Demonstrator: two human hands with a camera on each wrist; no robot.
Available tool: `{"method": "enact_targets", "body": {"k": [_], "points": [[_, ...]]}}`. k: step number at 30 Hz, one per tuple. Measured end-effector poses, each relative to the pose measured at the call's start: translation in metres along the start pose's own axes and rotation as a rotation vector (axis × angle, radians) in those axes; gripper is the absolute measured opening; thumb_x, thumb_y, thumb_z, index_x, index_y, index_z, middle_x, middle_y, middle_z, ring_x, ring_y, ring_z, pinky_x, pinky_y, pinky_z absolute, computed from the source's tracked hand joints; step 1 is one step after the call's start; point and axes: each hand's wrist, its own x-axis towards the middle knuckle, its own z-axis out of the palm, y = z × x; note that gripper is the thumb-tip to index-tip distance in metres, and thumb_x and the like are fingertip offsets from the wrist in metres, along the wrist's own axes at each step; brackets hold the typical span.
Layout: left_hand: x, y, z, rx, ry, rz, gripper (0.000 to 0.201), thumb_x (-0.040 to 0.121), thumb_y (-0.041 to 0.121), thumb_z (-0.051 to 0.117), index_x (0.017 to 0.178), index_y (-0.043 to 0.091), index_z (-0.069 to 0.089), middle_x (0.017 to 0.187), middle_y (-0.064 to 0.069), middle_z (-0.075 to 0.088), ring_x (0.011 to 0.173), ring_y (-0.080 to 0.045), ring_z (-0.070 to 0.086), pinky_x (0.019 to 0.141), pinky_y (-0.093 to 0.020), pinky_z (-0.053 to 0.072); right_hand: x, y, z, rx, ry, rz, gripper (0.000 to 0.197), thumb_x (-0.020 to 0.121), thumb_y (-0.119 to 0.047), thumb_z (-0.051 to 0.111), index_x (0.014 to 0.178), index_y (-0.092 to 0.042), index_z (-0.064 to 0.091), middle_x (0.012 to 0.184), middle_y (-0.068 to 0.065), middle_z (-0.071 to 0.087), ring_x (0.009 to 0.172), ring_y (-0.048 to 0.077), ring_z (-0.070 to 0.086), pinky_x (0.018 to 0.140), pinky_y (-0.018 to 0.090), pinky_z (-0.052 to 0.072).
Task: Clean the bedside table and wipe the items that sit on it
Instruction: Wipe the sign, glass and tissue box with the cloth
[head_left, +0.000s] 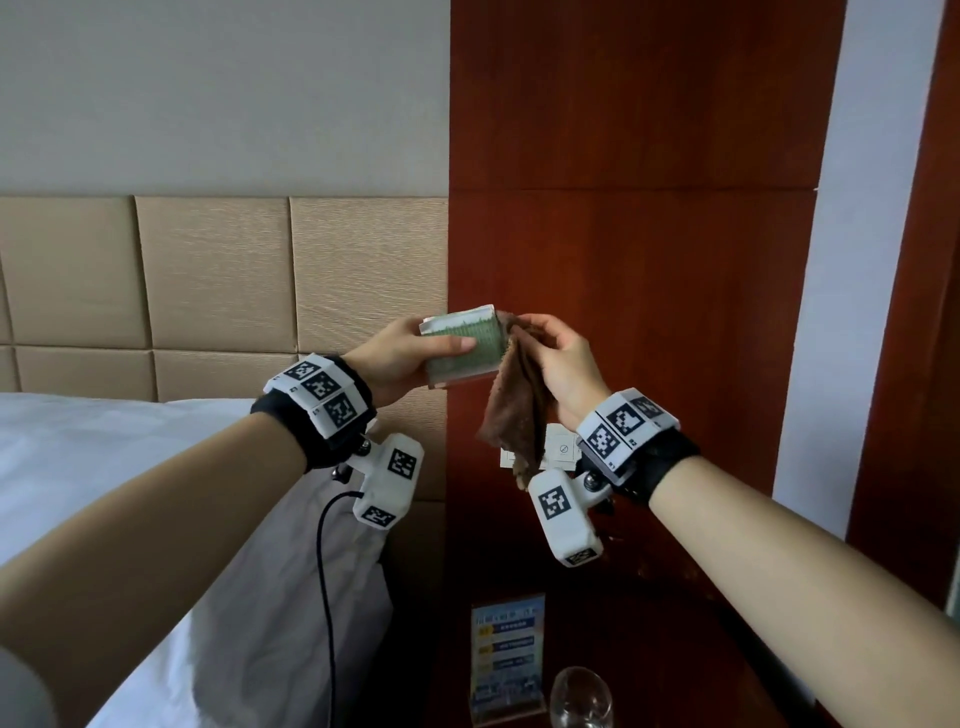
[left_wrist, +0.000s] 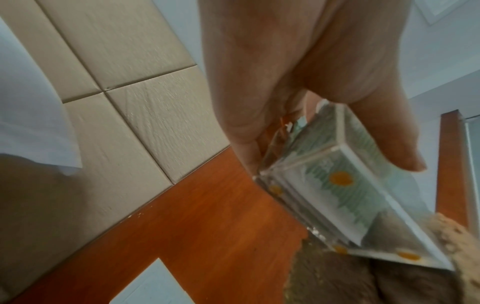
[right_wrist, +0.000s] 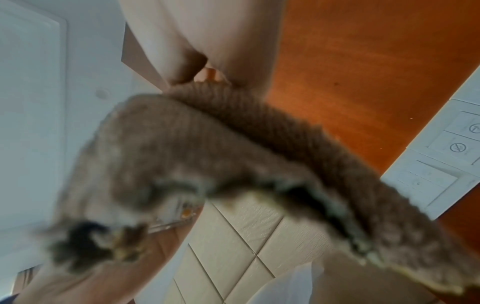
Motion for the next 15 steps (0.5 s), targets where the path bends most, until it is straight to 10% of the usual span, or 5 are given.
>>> {"method": "enact_targets", "body": {"k": [8,15], "points": [[0.005,0.002,-0.001,0.220,0.202,-0.083,0.050,0.075,0.027,0.076,0.119,0.020,0.052,0.110,-0.002,0.059,0.096,-0.019,0.063,0.070,-0.033,0.058,-0.003,0.001,-0.005,0.213,-0.103,0.158,0.011,0.092,-0.014,0.056,0.098,-0.021,0.062,0.092,0.001,0.065,0.076,0.014,0.063,0.058,0.023,0.056],[0.017,-0.009,0.010,0.064,0.414,-0.096,0.063,0.072,0.037,0.075,0.116,-0.003,0.054,0.113,-0.018,0.066,0.091,-0.024,0.071,0.069,-0.033,0.061,0.000,0.005,-0.003,0.139,0.098,0.011,0.013,0.085,-0.012,0.066,0.091,-0.024,0.066,0.098,0.002,0.067,0.103,0.027,0.064,0.096,0.042,0.051]]}}
